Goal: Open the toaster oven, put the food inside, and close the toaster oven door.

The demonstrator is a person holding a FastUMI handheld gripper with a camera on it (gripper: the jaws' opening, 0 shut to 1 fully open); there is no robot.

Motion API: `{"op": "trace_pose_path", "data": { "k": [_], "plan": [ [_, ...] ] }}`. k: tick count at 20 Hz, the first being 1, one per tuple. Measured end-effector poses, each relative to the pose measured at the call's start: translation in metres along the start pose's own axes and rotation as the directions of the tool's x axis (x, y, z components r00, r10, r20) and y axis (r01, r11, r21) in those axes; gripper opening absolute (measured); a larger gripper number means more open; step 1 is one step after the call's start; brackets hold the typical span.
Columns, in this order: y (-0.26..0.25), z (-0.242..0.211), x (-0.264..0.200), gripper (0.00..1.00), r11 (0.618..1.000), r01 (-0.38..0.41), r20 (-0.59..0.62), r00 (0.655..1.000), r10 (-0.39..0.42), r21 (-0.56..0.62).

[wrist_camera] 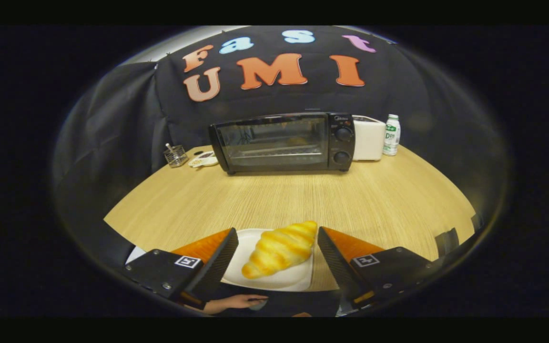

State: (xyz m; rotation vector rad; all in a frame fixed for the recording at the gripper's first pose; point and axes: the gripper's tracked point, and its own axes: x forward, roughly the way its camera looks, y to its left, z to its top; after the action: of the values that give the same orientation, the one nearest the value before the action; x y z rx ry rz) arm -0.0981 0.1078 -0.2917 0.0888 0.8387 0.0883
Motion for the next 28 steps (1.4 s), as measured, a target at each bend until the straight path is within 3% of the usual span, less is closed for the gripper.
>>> {"op": "trace_pose_path", "data": {
  "k": [3, 9, 18, 22, 26, 28],
  "plan": [
    [-0.003, 0.023, 0.004, 0.98, 0.999, 0.007, 0.045, 0.999, -0.006, -0.032],
    [-0.006, 0.115, 0.027, 0.98, 0.997, 0.059, 0.215, 0.976, -0.046, -0.053],
    [0.028, 0.216, 0.079, 0.98, 0.992, 0.073, 0.398, 0.917, -0.025, -0.106],
    [0.049, 0.231, 0.112, 0.98, 0.992, 0.040, 0.402, 0.916, 0.010, -0.116],
    [0.042, 0.250, 0.144, 0.98, 0.987, 0.101, 0.425, 0.904, -0.040, -0.121],
    [0.035, 0.244, 0.161, 0.98, 0.985, 0.126, 0.398, 0.915, -0.069, -0.120]
  ]
}}
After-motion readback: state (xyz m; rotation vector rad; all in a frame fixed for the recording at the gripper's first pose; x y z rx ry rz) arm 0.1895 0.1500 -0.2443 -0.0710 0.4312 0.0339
